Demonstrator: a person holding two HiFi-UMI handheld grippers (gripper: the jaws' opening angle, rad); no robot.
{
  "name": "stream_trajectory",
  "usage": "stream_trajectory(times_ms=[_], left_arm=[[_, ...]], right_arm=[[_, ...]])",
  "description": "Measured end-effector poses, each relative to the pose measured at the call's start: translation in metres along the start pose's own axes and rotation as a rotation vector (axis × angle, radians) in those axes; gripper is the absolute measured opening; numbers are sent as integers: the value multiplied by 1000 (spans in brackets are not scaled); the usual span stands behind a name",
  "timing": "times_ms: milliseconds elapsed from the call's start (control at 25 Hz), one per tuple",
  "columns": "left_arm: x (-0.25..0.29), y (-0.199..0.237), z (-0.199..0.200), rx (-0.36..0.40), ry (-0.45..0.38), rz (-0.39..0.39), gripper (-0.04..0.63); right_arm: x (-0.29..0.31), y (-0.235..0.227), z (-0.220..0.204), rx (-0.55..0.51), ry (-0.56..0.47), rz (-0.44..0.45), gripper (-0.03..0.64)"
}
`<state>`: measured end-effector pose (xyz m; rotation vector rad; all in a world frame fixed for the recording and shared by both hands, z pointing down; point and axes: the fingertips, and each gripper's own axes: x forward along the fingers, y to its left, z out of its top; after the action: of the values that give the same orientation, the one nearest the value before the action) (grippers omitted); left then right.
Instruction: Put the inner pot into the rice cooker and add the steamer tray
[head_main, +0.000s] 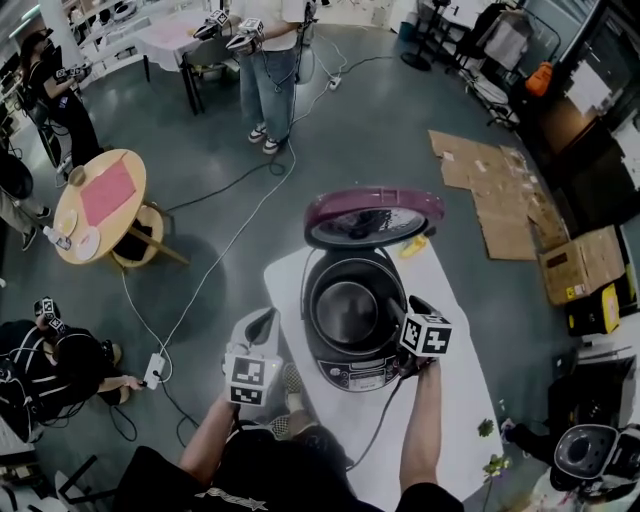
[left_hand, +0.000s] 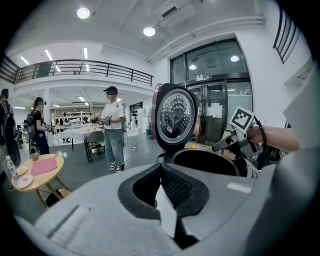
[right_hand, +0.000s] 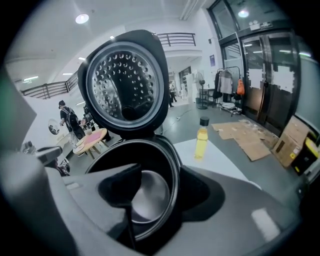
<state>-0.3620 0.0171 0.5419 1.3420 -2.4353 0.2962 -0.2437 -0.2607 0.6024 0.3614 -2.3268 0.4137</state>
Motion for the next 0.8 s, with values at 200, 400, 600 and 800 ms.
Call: stream_trajectory(times_ms=[200,400,600,800], left_arm=[[-8,-6,11,15,-30,-21,11],[-17,-13,30,47,-74,-57,11],[-29,-30,50,81,-128,-106,11],[-48,-52,65,117,-180,-164,11]], right_arm=[[-26,6,12,-8,-61,-19,244],[-68,18,26,-28,-158,-58,244],[-126,28,31,-28,-307,-109,244],[-187,42,13,-50,-462,-183,244]])
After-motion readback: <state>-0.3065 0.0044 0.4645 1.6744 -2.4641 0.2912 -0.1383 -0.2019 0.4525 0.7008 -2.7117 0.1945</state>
